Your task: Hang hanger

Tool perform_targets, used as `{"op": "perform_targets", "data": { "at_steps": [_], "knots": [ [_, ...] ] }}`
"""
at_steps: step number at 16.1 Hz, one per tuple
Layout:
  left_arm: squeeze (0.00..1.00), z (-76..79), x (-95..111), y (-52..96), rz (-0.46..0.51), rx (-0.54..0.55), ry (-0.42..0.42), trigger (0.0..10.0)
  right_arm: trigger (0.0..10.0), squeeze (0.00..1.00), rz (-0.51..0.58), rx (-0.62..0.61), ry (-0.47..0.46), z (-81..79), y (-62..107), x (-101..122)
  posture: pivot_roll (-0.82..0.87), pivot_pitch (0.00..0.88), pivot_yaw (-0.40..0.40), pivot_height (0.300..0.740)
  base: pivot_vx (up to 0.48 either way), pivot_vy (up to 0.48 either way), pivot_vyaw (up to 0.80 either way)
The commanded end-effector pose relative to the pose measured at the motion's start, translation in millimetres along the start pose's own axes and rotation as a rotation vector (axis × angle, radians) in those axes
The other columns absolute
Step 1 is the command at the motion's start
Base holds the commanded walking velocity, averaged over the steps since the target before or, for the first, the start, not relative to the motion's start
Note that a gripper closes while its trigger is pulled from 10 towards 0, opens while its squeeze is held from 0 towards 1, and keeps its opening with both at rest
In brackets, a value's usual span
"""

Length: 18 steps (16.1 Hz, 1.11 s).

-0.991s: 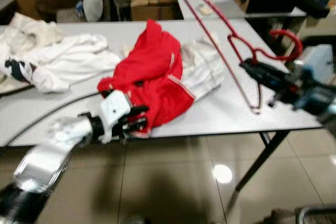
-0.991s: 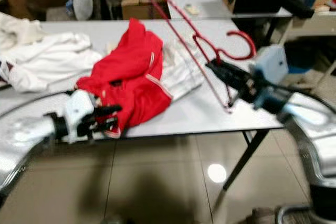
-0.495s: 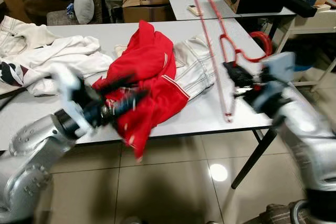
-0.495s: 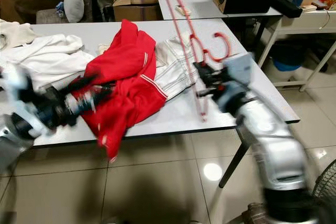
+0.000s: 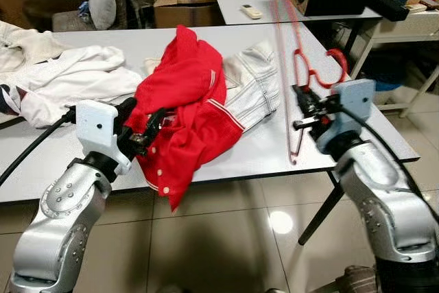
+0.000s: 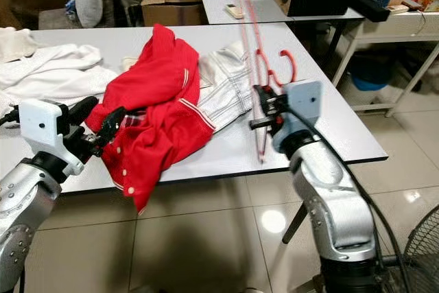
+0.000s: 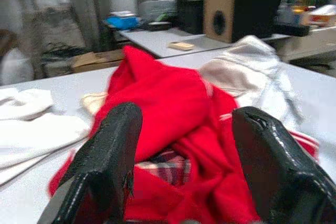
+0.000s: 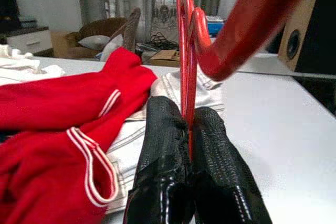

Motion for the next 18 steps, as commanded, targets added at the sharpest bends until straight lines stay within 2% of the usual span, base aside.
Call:
{"op": "perform_targets", "data": {
  "at_steps": [1, 3, 6, 8, 10, 14, 18],
  "knots": [
    [0.0, -1.3, -6, -1.4, -0.033, 0.047, -0.016, 10.0, 10.0, 0.0, 0.012, 0.019, -0.016, -5.3, 1.1, 0, 0.01, 0.007, 0.006, 0.74, 0.0, 0.401, 0.0],
    [0.0, -2.5, -15, -4.6, -0.064, 0.12, -0.033, 10.0, 10.0, 0.0, -0.002, 0.038, 0.015, -8.1, -1.9, -5, 0.01, 0.006, 0.007, 0.74, 0.0, 0.398, 0.0],
    [0.0, 3.5, -21, -5.8, -0.084, 0.112, -0.052, 10.0, 10.0, 0.0, 0.02, -0.039, 0.044, -2.1, -6.2, -4, 0.01, 0.002, 0.011, 0.74, 0.0, 0.399, 0.0],
    [0.0, 8.4, -22, -8.5, -0.088, 0.088, -0.076, 10.0, 10.0, 0.0, 0.002, -0.01, -0.009, -15.4, -8.1, -11, 0.01, 0.0, 0.014, 0.74, 0.0, 0.403, 0.0],
    [0.0, 8.6, -23, -10.9, -0.084, 0.097, -0.073, 10.0, 10.0, 0.0, 0.003, 0.018, -0.042, -21.6, -7.5, -12, 0.0, 0.003, 0.011, 0.74, 0.0, 0.401, 0.0],
    [0.0, 10.3, -27, -10.6, -0.09, 0.117, -0.045, 10.0, 10.0, 0.0, 0.004, 0.017, -0.031, -14.8, -6.7, -11, 0.0, 0.008, -0.003, 0.74, 0.0, 0.401, 0.0],
    [0.0, 11.9, -28, -9.4, -0.094, 0.11, -0.055, 10.0, 10.0, 0.0, -0.006, 0.013, -0.023, -14.0, -6.5, -13, 0.0, 0.009, -0.004, 0.74, 0.0, 0.403, 0.0]
  ]
}}
Point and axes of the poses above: a point about 5 cm out from each wrist's last joint towards the gripper, its own y axis pointing back from the gripper into the wrist, its own x axis along the axis of the wrist's last joint, z = x × y, the point moved 1 cm from there along -y, pointing out of the wrist towards the gripper, and after that the axes turned 6 degrees about -y, right-handed, at the moved point
